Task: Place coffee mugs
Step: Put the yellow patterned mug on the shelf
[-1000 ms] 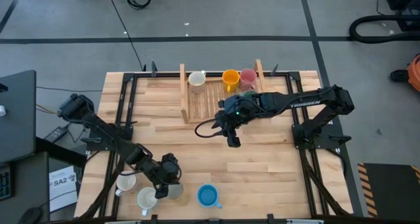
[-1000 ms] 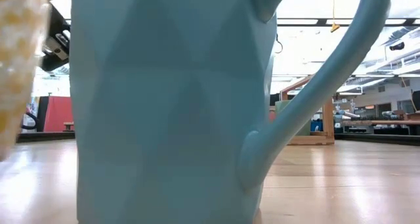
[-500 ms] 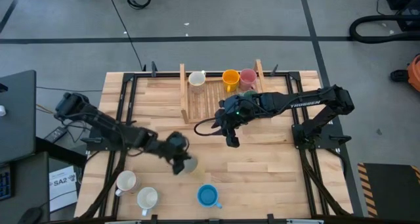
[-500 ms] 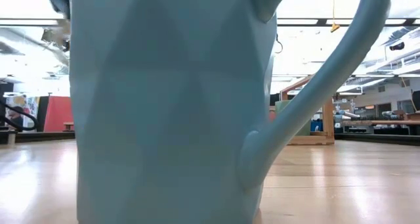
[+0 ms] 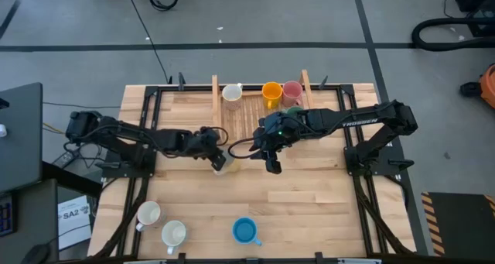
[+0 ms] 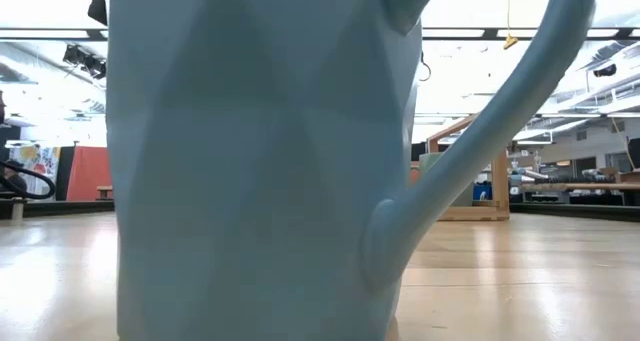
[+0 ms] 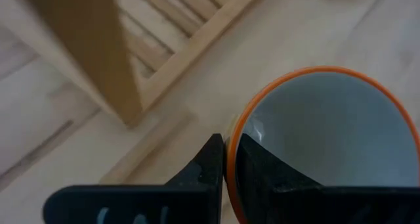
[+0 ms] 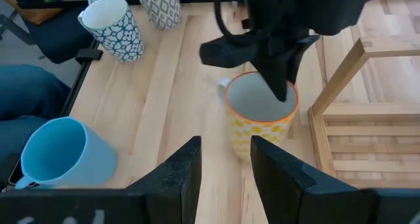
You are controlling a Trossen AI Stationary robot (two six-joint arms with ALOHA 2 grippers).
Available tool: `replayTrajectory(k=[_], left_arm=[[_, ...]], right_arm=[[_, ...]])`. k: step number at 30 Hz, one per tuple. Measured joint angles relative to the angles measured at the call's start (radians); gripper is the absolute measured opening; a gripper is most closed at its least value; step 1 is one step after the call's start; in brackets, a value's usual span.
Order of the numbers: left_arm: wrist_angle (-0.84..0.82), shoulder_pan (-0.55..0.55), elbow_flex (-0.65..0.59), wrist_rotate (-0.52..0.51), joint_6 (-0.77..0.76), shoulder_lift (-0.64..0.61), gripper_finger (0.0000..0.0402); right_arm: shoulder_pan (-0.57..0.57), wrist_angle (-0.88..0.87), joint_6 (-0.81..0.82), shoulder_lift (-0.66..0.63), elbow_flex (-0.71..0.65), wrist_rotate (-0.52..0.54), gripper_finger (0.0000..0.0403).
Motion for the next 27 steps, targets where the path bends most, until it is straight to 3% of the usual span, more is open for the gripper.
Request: replayTrajectory(k=[15, 27], left_arm=[[-0.075, 0.011, 0.002, 0.015, -0.001, 0.000, 0.0037], [-0.075, 0.011, 0.002, 0.021, -0.001, 0.000, 0.0083]], right_arm=[[0.000, 0.000, 0.000, 0.000, 0.000, 0.000, 0.0136], [0.000, 0.000, 0.000, 0.000, 0.000, -0.001, 0.0137]])
